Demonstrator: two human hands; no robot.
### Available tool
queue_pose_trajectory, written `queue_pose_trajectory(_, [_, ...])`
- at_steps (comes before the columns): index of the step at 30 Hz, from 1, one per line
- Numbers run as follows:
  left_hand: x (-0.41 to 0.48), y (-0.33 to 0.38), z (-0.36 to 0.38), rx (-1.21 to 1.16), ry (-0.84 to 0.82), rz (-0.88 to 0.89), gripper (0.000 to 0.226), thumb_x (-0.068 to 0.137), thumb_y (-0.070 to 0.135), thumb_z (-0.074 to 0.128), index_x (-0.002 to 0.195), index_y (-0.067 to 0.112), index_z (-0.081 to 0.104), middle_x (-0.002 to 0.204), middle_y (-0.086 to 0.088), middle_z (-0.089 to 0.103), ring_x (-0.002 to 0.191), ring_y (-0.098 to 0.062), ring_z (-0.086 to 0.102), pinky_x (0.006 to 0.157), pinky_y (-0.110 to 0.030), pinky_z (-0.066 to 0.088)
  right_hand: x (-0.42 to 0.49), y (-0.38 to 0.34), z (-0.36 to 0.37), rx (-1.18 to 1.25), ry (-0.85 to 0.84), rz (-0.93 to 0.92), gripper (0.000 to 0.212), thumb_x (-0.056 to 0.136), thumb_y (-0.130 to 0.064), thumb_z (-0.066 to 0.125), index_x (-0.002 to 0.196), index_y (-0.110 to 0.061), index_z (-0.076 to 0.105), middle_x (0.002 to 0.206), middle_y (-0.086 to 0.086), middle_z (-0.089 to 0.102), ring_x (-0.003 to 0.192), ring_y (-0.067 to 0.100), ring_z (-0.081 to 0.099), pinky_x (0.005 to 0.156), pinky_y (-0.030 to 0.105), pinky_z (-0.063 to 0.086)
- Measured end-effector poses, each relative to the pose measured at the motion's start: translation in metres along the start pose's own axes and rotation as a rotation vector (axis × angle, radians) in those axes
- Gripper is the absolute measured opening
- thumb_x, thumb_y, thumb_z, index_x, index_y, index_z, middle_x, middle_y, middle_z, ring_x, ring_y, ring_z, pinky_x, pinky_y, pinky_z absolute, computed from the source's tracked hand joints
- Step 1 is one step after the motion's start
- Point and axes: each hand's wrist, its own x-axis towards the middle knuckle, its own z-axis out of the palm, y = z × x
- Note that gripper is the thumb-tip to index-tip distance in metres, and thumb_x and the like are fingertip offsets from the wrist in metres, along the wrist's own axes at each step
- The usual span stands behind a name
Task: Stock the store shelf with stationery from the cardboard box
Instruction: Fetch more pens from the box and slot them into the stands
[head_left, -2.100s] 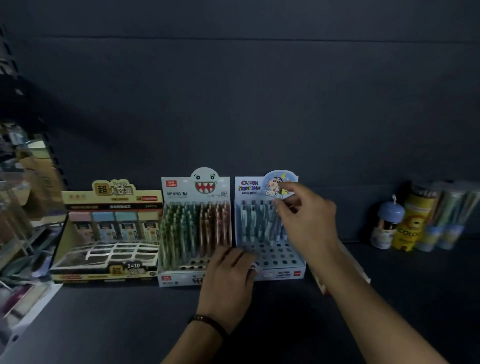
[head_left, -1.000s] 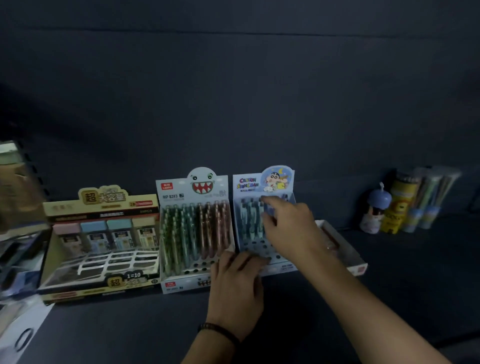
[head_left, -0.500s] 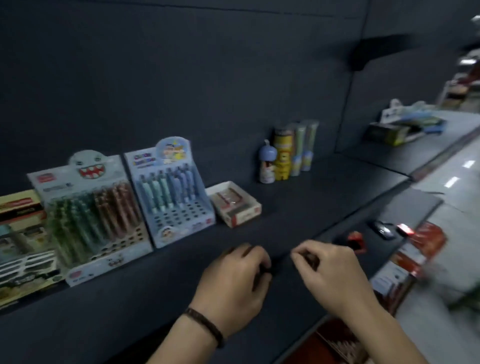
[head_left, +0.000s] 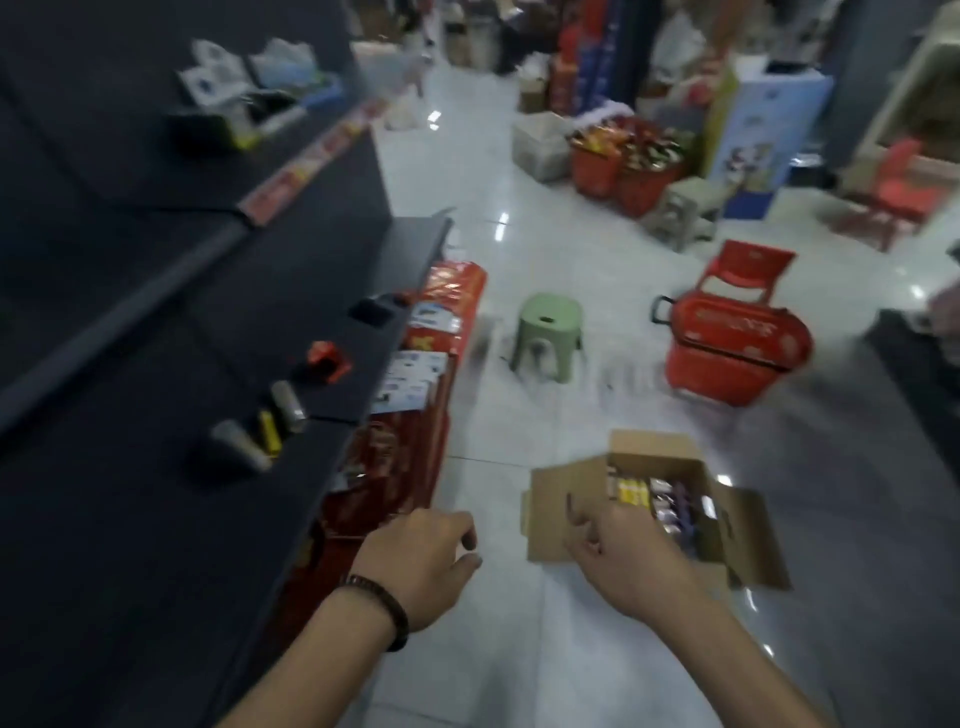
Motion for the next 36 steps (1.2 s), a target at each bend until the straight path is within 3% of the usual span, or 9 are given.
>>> queue_pose_trajectory(6, [0.143,0.109,0.085,0.065,-0.319,0.127,0.022,0.099,0.058,0.051,0.11,0.04,0.059,0.103,0.013,0.064,0.097,-0.012,0.061,0.087,-0.036,0.055,0.017,0.189,-0.031,0.077,-0.046,0.327,0.035,0.098,-0.049,0.064,0.126,-0.027,0.067,0.118,0.0,0.071,0.107,0.022,0.068,0.091,0.035,0.056])
queue_pose_trajectory(14, [0.375,0.199,0.209,0.141,-0.63,0.23,0.023,0.103,0.052,0.051,0.117,0.036,0.06,0.12,0.005,0.066,0.1,-0.018,0.063,0.084,-0.032,0.054,0.106,0.363,-0.039,0.142,-0.132,0.593,0.037,0.1,-0.051,0.061,0.13,-0.03,0.066,0.12,-0.003,0.069,0.106,0.017,0.067,0.094,0.037,0.058])
queue_pose_trajectory(17, [0.46,0.229,0.276,0.051,-0.7,0.166,0.011,0.101,0.042,0.055,0.101,0.033,0.061,0.109,0.004,0.066,0.093,-0.016,0.061,0.084,-0.032,0.054,0.159,0.43,-0.02,0.18,-0.151,0.664,0.037,0.1,-0.048,0.062,0.128,-0.025,0.067,0.115,0.001,0.072,0.106,0.021,0.067,0.092,0.036,0.057])
queue_pose_trajectory(20, [0.531,0.248,0.362,-0.009,-0.777,0.105,0.013,0.095,0.039,0.052,0.084,0.035,0.059,0.102,-0.002,0.068,0.09,-0.023,0.063,0.087,-0.042,0.059,0.222,0.499,0.017,0.225,-0.204,0.683,0.038,0.101,-0.044,0.063,0.13,-0.02,0.067,0.119,0.005,0.072,0.109,0.025,0.067,0.094,0.038,0.056])
queue_pose_trajectory(25, [0.613,0.278,0.524,-0.058,-0.776,0.016,0.024,0.104,0.026,0.054,0.121,0.02,0.07,0.121,-0.005,0.069,0.114,-0.027,0.065,0.098,-0.036,0.051,0.319,0.628,0.105,0.239,-0.254,0.692,0.031,0.099,-0.032,0.063,0.126,-0.017,0.065,0.116,0.011,0.072,0.11,0.031,0.067,0.091,0.039,0.056])
queue_pose_trajectory(28, [0.653,0.275,0.629,-0.037,-0.804,-0.025,0.03,0.092,0.0,0.057,0.084,0.019,0.079,0.104,-0.009,0.066,0.096,-0.027,0.064,0.081,-0.037,0.052,0.368,0.703,0.164,0.192,-0.287,0.683,0.028,0.098,-0.027,0.062,0.124,-0.017,0.064,0.115,0.014,0.072,0.108,0.036,0.069,0.087,0.043,0.06])
queue_pose_trajectory(29, [0.665,0.276,0.667,-0.012,-0.781,-0.017,0.028,0.09,-0.002,0.057,0.08,0.015,0.077,0.103,-0.008,0.066,0.095,-0.026,0.064,0.082,-0.036,0.054,0.386,0.73,0.191,0.186,-0.282,0.679,0.029,0.098,-0.028,0.062,0.125,-0.017,0.064,0.118,0.014,0.071,0.107,0.036,0.069,0.087,0.044,0.06])
queue_pose_trajectory(32, [0.695,0.295,0.736,-0.03,-0.794,-0.027,0.024,0.1,0.016,0.059,0.121,0.015,0.072,0.123,-0.006,0.068,0.115,-0.027,0.065,0.099,-0.034,0.053,0.424,0.783,0.235,0.187,-0.237,0.682,0.03,0.102,-0.035,0.064,0.121,-0.012,0.062,0.12,0.015,0.066,0.105,0.036,0.067,0.083,0.044,0.059])
queue_pose_trajectory(36, [0.723,0.303,0.813,-0.023,-0.778,0.01,0.034,0.102,0.023,0.057,0.135,0.018,0.064,0.137,-0.011,0.064,0.124,-0.032,0.06,0.103,-0.033,0.049,0.45,0.825,0.274,0.323,-0.193,0.748,0.028,0.105,-0.033,0.06,0.112,-0.007,0.066,0.113,0.017,0.069,0.101,0.035,0.069,0.088,0.048,0.061])
